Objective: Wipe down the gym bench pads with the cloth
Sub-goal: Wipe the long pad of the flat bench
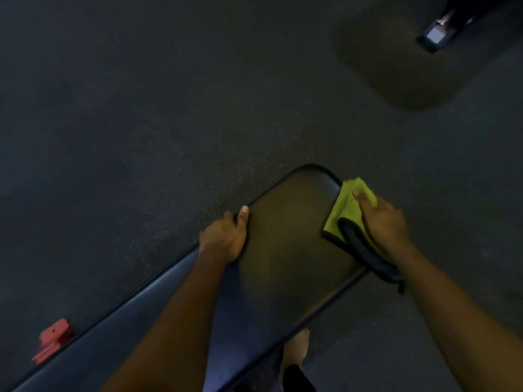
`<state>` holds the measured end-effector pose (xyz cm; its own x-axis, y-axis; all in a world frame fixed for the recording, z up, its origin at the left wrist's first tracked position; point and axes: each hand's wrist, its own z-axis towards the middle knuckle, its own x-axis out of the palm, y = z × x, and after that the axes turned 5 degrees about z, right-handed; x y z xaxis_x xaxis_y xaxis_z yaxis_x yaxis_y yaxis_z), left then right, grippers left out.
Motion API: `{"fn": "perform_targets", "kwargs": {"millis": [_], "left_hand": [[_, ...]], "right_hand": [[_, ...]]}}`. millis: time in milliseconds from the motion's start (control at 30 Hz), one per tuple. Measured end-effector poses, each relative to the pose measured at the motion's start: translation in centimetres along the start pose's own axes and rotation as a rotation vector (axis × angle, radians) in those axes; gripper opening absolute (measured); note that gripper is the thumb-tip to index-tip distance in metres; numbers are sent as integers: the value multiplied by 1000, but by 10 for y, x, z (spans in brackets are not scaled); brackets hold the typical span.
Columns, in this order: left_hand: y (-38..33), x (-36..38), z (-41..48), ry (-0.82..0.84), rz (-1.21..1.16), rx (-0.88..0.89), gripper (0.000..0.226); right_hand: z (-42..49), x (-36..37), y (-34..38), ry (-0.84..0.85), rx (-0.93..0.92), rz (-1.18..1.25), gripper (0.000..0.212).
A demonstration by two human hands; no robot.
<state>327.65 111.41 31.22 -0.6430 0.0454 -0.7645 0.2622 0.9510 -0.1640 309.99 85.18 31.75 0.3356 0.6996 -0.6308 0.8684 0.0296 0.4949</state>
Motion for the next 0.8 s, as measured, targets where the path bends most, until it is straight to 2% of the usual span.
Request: {"fn": "perform_targets", "kwargs": {"millis": [100, 200, 267, 300, 367, 433, 533, 600, 733, 800], "left_hand": [[-2, -2, -4, -19, 12, -10, 96], [-1, -2, -4, -16, -8, -3, 119], [0, 0, -4, -11, -9, 6, 118], [-1, -1, -5, -11, 0, 17, 114], [-1, -2, -6, -16, 17, 18, 101], [1, -1, -6, -17, 42, 28, 89], [4, -1, -5, -21, 55, 57, 82], [7, 1, -5, -19, 66, 84, 79], [14, 2, -5, -19, 68, 151, 75], [16, 0, -5, -8, 58, 176, 74]], "right_hand": [[7, 3, 3, 45, 18, -45, 84], [31, -2, 17, 219, 1, 196, 72], [32, -6, 6, 251, 7, 304, 63], [24, -5, -6, 194, 3, 334, 58], [-1, 10, -38, -32, 43, 449, 59], [-34, 37, -72, -201, 177, 708, 75], [-53, 81, -106, -247, 171, 981, 92], [-51, 76, -92, -292, 176, 1034, 86], [-48, 75, -76, -399, 72, 1147, 46], [-66, 98, -73, -497, 120, 1181, 48]]}}
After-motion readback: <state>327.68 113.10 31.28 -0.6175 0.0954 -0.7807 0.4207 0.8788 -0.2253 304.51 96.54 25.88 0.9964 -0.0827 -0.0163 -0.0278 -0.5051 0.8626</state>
